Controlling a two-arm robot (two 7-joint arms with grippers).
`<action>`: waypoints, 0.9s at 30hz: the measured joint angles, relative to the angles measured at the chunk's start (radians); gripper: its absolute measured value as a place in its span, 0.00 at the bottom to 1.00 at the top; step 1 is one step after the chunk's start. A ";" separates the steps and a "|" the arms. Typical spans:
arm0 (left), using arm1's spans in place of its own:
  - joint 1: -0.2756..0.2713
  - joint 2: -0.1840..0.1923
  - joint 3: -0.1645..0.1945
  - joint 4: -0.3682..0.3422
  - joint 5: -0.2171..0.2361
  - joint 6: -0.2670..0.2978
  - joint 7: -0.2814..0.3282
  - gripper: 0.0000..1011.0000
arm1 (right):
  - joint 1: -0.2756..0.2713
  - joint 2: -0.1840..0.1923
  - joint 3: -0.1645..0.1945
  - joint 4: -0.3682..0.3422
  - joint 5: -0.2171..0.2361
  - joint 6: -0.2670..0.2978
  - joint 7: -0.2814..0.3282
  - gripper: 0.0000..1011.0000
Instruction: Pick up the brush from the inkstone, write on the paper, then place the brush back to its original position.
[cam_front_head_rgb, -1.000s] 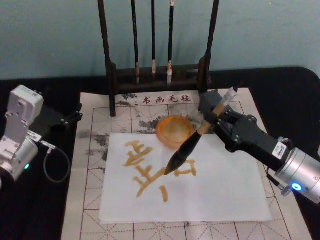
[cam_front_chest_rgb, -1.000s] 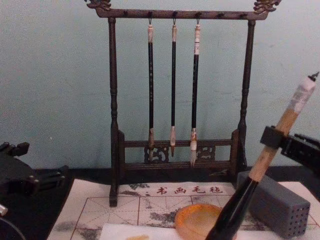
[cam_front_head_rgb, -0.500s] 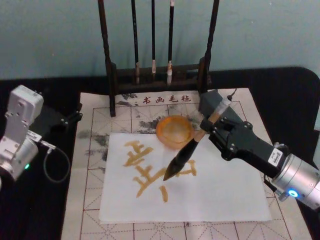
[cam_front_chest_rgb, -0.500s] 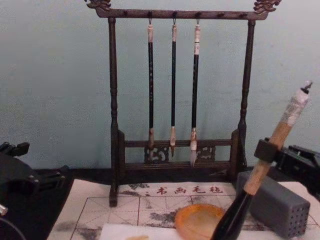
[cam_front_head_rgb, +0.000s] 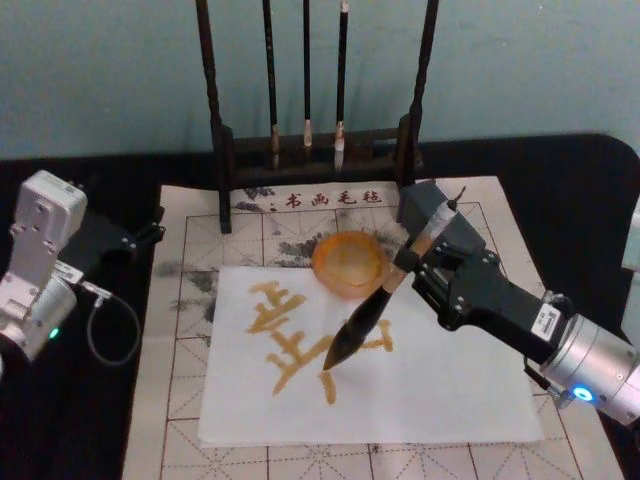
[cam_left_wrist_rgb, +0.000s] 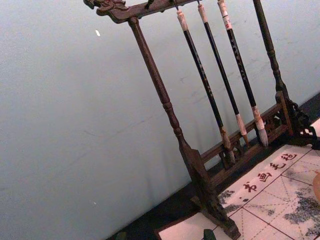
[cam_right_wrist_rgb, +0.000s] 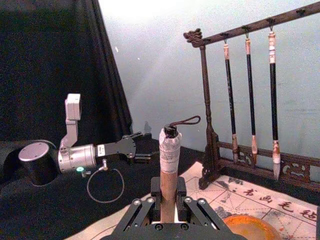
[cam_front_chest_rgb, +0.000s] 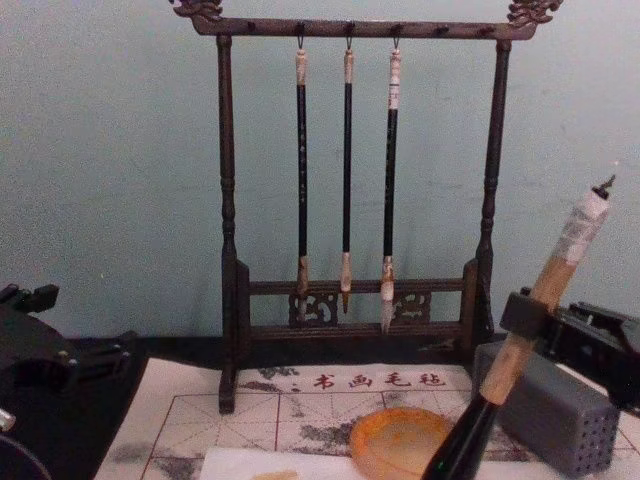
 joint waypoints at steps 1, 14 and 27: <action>0.000 0.000 0.000 0.000 0.000 0.000 0.000 0.99 | -0.001 0.000 0.000 0.000 -0.001 0.000 0.001 0.19; 0.000 0.000 0.000 0.000 0.000 0.000 0.000 0.99 | -0.002 -0.006 -0.003 0.002 -0.014 -0.004 0.001 0.19; 0.000 0.000 0.000 0.000 0.000 0.000 0.000 0.99 | -0.002 -0.008 -0.004 0.006 -0.023 -0.004 -0.004 0.19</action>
